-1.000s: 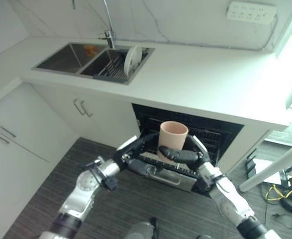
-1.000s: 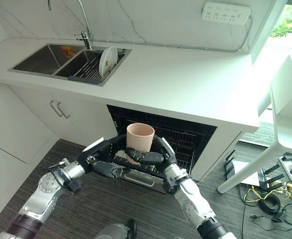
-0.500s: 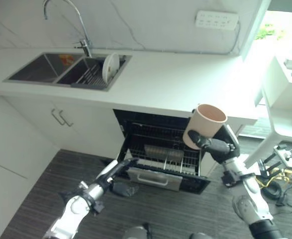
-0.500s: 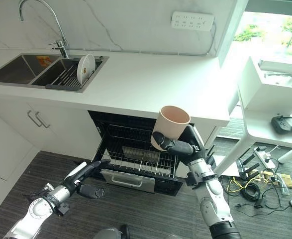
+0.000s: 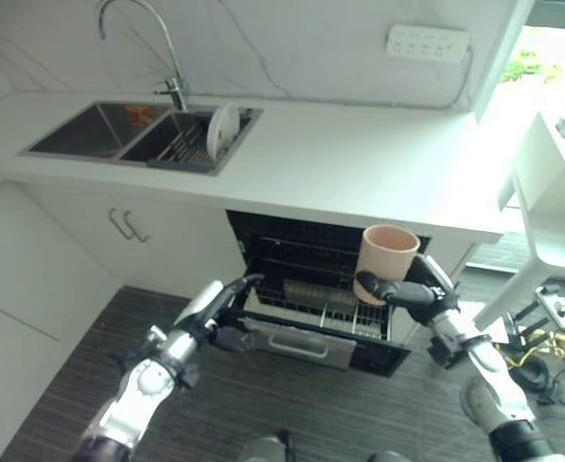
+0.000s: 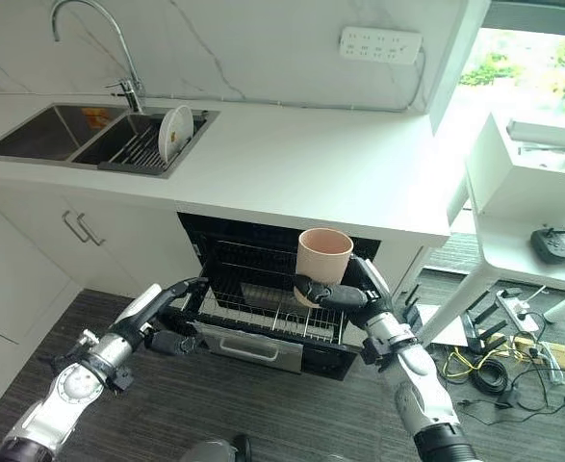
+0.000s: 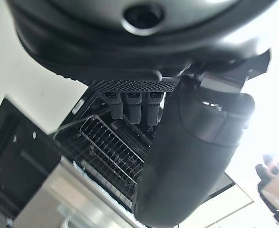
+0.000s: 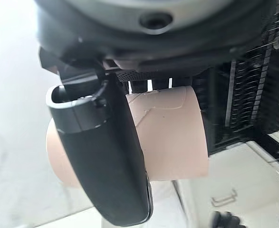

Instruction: Place the dishes in the dishwasher.

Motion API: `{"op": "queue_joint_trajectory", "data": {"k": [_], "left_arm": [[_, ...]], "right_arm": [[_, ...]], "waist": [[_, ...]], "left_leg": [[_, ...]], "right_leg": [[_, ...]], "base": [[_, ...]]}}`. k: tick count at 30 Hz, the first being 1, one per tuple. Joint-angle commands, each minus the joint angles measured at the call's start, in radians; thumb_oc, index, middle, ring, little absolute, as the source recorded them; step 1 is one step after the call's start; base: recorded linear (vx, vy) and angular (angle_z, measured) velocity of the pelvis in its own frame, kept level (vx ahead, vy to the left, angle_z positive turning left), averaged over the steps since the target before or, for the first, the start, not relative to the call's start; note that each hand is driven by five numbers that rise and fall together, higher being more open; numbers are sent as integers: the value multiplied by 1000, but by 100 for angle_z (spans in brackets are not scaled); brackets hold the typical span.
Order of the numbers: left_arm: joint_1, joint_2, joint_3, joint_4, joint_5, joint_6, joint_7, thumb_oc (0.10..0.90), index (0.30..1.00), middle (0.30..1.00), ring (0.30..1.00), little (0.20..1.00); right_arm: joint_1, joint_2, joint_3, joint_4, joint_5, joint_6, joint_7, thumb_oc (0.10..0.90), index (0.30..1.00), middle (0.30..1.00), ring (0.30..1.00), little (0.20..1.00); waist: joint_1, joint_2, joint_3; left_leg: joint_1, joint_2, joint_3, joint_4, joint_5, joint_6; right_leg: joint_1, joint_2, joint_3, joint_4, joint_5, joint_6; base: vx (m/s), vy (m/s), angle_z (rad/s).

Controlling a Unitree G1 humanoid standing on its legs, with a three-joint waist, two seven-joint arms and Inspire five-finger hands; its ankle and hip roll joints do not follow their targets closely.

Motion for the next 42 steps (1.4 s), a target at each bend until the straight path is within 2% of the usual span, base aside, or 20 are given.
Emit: {"op": "queue_joint_trajectory", "data": {"k": [1,4,9,12,14,20,26,31,42], "left_arm": [[-120,56,-2,-78,54,-23,89,800,900,900,900,900],[-162,85,-30,-56,82,-19,109,800,900,900,900,900],[-254,116,-116,-18,130,9,76,800,900,900,900,900],[-319,132,-171,-1,156,38,34,800,900,900,900,900],[-352,140,-206,1,173,86,26,800,900,900,900,900],[-391,146,-235,7,171,113,36,800,900,900,900,900],[-516,189,-298,-1,165,134,-5,800,900,900,900,900],[-594,227,-328,-14,148,148,-37,800,900,900,900,900],[-743,272,-365,-54,103,196,-78,800,900,900,900,900]], "right_arm": [[-163,-23,-29,-36,38,-36,-13,400,300,300,300,300],[-219,-54,-23,8,49,9,-16,400,300,300,300,300],[-327,-95,-2,126,37,42,-18,400,300,300,300,300],[-387,-121,6,208,40,48,-6,400,300,300,300,300],[-428,-143,13,261,36,64,0,400,300,300,300,300],[-500,-179,15,317,37,88,3,400,300,300,300,300],[-651,-227,22,424,72,98,2,400,300,300,300,300],[-733,-252,39,446,83,109,-23,400,300,300,300,300],[-860,-255,65,535,92,120,-98,400,300,300,300,300]], "waist": [[-3,-11,-15],[-7,-7,5],[-16,2,47],[-19,7,72],[-21,11,91],[-26,21,129],[-25,39,199],[-25,47,237],[-18,65,307]], "left_leg": [[52,64,-29,27,-105,-54],[43,61,-27,27,-99,-55],[32,56,-30,27,-88,-57],[25,49,-38,27,-81,-56],[24,42,-46,27,-76,-55],[5,36,-61,27,-67,-56],[-55,32,-75,27,-50,-56],[-90,28,-79,27,-40,-56],[-154,17,-80,27,-11,-51]], "right_leg": [[3,-47,31,-78,42,101],[-11,-47,40,-78,49,103],[-26,-42,60,-78,57,103],[-34,-39,72,-78,64,104],[-36,-35,83,-78,65,102],[-51,-27,97,-78,67,97],[-99,-27,96,-78,78,95],[-127,-28,97,-78,86,93],[-188,-33,95,-78,115,90]], "base": [[2,30,4],[1,50,3],[20,31,0],[31,6,-1],[112,-2,-1],[26,3,-1],[-63,8,2],[-77,15,5],[-68,13,3]]}}
